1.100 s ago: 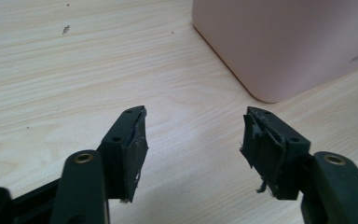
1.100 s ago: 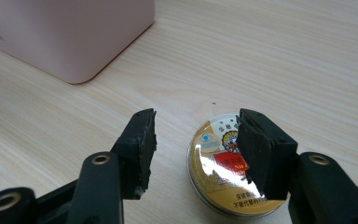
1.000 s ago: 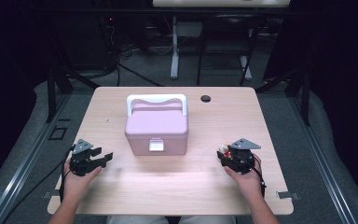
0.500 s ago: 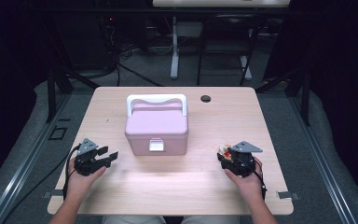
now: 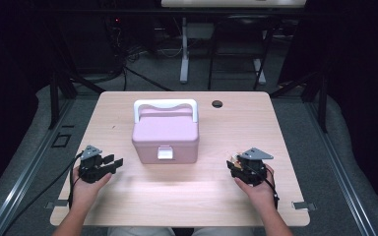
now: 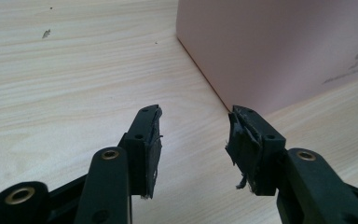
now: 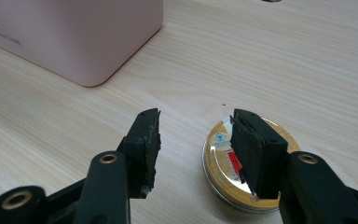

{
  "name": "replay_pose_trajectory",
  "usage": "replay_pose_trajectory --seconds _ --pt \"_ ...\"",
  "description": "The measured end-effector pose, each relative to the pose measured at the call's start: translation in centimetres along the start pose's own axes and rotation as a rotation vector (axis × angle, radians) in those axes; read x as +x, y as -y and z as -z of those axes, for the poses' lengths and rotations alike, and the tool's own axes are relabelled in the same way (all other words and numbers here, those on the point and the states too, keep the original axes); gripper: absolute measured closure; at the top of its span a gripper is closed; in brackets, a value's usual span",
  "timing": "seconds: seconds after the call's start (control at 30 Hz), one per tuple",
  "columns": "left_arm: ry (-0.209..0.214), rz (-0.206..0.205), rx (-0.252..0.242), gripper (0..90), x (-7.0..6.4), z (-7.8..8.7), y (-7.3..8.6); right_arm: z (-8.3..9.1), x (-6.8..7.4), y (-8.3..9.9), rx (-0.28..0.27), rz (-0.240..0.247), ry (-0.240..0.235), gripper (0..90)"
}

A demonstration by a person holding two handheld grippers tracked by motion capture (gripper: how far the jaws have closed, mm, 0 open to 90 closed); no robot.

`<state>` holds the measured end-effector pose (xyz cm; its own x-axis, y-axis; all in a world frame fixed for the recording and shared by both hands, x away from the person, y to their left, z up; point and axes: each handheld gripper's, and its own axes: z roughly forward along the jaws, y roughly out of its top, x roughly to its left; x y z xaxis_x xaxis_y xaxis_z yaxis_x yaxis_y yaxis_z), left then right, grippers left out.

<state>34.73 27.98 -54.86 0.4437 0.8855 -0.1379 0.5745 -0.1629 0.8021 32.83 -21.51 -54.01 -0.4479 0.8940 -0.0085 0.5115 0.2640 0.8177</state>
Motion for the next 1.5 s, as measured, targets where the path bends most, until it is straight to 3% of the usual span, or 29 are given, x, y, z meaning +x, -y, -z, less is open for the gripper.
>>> replay_pose_trajectory --seconds 0.23,0.67,0.87,1.0,1.2,1.37,1.5 --pt "-0.005 -0.003 0.012 55.8 -0.3 -0.4 -1.6 -0.4 0.4 -1.3 0.002 0.004 -0.016 52.8" --pt "0.024 0.045 0.003 63.5 0.1 -2.1 -4.2 -3.0 1.4 -4.1 0.013 0.029 -0.059 55.5" --pt "0.021 0.018 0.008 67.6 -0.2 -2.6 -5.1 -3.8 1.1 -5.5 0.002 0.002 -0.068 57.0" --pt "0.029 0.014 0.031 68.8 -0.2 -3.0 -5.5 -4.1 1.0 -5.9 -0.005 -0.006 -0.061 56.5" --pt "0.028 0.042 0.019 70.4 0.2 -3.9 -5.5 -5.4 0.8 -6.3 -0.013 -0.033 -0.073 60.7" --pt "0.024 0.036 0.010 71.4 0.6 -4.6 -5.4 -7.0 0.9 -6.1 -0.007 -0.068 -0.083 62.4" --pt "0.031 0.021 0.007 73.0 0.5 -5.1 -5.3 -8.3 1.4 -6.2 -0.006 -0.059 -0.096 63.9"
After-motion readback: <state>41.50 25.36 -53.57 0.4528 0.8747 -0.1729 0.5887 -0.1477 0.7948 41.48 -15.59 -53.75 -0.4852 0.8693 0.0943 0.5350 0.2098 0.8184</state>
